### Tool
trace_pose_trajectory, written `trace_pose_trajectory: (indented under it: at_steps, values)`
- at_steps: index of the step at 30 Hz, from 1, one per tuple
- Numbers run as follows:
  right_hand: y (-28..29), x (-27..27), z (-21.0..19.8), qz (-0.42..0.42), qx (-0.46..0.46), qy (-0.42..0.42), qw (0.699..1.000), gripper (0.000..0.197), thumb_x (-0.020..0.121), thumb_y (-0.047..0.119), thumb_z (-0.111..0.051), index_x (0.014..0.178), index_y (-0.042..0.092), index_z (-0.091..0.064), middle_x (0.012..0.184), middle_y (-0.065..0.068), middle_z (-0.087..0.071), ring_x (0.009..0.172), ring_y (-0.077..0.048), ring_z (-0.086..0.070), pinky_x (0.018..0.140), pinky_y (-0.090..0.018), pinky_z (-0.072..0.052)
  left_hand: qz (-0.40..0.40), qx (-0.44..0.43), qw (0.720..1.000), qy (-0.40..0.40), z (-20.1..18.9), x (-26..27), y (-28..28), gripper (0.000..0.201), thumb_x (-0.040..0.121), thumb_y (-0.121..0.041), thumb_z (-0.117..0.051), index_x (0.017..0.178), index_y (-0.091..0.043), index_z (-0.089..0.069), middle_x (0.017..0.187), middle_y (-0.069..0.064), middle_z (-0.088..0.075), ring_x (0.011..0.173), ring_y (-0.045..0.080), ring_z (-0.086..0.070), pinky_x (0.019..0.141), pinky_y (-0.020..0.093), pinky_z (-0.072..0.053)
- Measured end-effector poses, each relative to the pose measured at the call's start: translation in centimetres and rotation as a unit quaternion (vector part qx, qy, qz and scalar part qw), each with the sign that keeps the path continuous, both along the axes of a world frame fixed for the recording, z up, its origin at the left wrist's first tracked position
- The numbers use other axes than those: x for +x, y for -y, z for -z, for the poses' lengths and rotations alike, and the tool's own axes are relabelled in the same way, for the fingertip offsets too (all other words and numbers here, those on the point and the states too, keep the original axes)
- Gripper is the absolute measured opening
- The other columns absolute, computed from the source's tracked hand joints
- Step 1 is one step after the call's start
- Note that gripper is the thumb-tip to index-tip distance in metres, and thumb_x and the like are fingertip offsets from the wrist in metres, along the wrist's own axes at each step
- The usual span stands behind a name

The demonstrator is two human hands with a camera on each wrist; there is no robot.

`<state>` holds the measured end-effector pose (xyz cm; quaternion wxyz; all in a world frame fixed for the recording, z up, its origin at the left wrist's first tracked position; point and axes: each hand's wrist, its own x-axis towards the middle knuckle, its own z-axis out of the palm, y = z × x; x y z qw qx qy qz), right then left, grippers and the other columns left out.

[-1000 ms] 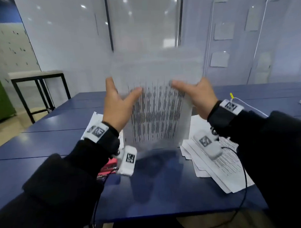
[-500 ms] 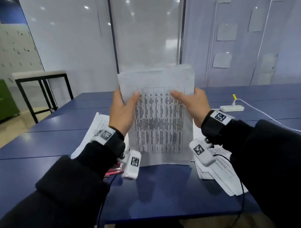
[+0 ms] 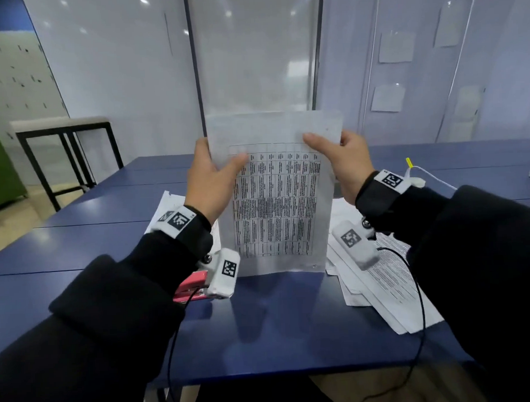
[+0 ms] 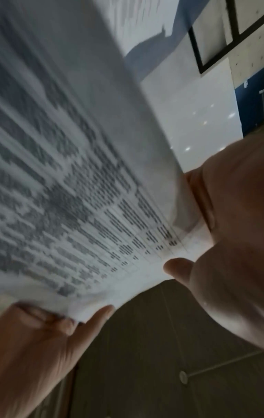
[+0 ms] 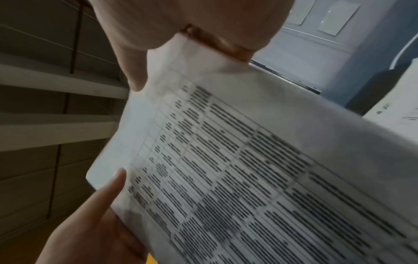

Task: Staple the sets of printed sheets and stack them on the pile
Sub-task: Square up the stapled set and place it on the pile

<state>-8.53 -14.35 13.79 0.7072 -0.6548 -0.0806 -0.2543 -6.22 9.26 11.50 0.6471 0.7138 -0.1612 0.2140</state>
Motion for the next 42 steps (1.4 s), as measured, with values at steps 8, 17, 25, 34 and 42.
trace_pose_trajectory:
  at_steps: [8,17,25,34,42]
  values:
    - [-0.3,0.7,-3.9,0.013,-0.021,0.043,0.999,0.038,0.081,0.021,-0.088,0.109,-0.001,-0.072,0.101,-0.012,-0.079,0.094,-0.028,-0.077,0.088,-0.044,-0.062,-0.012,-0.034,0.999,0.031,-4.4,1.2,0.6,0.042,0.086,-0.023,-0.071,0.126,-0.017,-0.064,0.115,-0.005,-0.076,0.105,0.01,-0.073,0.1,0.043,-0.058]
    - [0.1,0.8,0.6,0.001,-0.025,0.001,1.0,0.055,0.068,0.032,-0.094,0.111,0.003,-0.074,0.107,-0.011,-0.079,0.103,-0.031,-0.075,0.097,-0.054,-0.058,0.027,-0.047,0.998,-0.023,0.1,-0.4,0.4,0.038,0.089,-0.018,-0.079,0.122,-0.013,-0.063,0.113,-0.003,-0.077,0.105,0.012,-0.074,0.102,0.043,-0.057]
    - [0.1,1.0,-0.4,-0.002,-0.021,0.013,1.0,0.036,0.083,0.015,-0.086,0.112,-0.002,-0.073,0.108,-0.013,-0.078,0.103,-0.029,-0.075,0.098,-0.048,-0.058,0.017,-0.046,0.998,-0.041,-1.0,0.0,0.6,0.057,0.071,-0.043,-0.08,0.12,-0.017,-0.068,0.111,-0.005,-0.078,0.104,0.014,-0.074,0.099,0.046,-0.058]
    - [-0.6,-0.4,0.3,-0.009,-0.009,0.023,1.0,0.019,0.085,0.009,-0.083,0.102,0.01,-0.075,0.1,-0.003,-0.08,0.101,-0.02,-0.076,0.1,-0.041,-0.058,0.01,-0.03,0.999,-0.02,-1.3,0.0,0.5,0.06,0.079,-0.053,-0.082,0.125,-0.019,-0.068,0.118,-0.006,-0.077,0.111,0.012,-0.072,0.103,0.045,-0.056]
    - [-0.5,-0.5,2.9,-0.008,0.001,-0.012,1.0,0.025,0.082,0.015,-0.087,0.103,0.006,-0.076,0.105,-0.012,-0.079,0.105,-0.027,-0.075,0.102,-0.051,-0.056,0.049,-0.056,0.996,-0.052,1.3,-0.9,0.7,0.026,0.093,-0.029,-0.077,0.116,-0.016,-0.075,0.106,-0.008,-0.08,0.102,0.006,-0.074,0.096,0.032,-0.057]
